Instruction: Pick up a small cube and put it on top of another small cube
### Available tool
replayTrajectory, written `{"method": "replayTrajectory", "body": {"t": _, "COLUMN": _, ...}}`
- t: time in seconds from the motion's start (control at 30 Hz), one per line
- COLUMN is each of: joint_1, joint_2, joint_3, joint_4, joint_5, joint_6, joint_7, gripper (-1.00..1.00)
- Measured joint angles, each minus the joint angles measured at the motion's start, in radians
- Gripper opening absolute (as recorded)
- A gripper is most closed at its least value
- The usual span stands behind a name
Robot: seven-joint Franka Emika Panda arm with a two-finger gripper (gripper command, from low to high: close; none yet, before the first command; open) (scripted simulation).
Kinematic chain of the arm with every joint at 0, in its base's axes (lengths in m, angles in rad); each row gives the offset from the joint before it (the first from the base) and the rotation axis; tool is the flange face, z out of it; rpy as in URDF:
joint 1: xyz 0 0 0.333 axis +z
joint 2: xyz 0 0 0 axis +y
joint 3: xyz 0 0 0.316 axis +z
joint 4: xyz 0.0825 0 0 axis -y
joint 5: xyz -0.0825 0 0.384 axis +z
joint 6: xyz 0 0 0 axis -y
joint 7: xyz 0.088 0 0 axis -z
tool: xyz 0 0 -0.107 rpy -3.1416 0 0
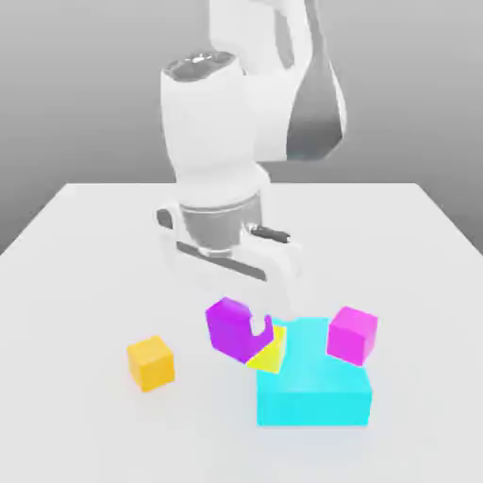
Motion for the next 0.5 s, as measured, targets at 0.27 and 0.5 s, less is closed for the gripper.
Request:
{"method": "replayTrajectory", "body": {"t": 0.27, "joint_1": 0.118, "joint_2": -0.126, "joint_3": 0.234, "joint_4": -0.095, "joint_5": -0.027, "joint_6": -0.041, "joint_7": 0.276, "gripper": -1.0}}
{"method": "replayTrajectory", "body": {"t": 0.5, "joint_1": 0.106, "joint_2": 0.015, "joint_3": 0.266, "joint_4": -0.133, "joint_5": -0.052, "joint_6": 0.136, "joint_7": 0.308, "gripper": 1.0}}
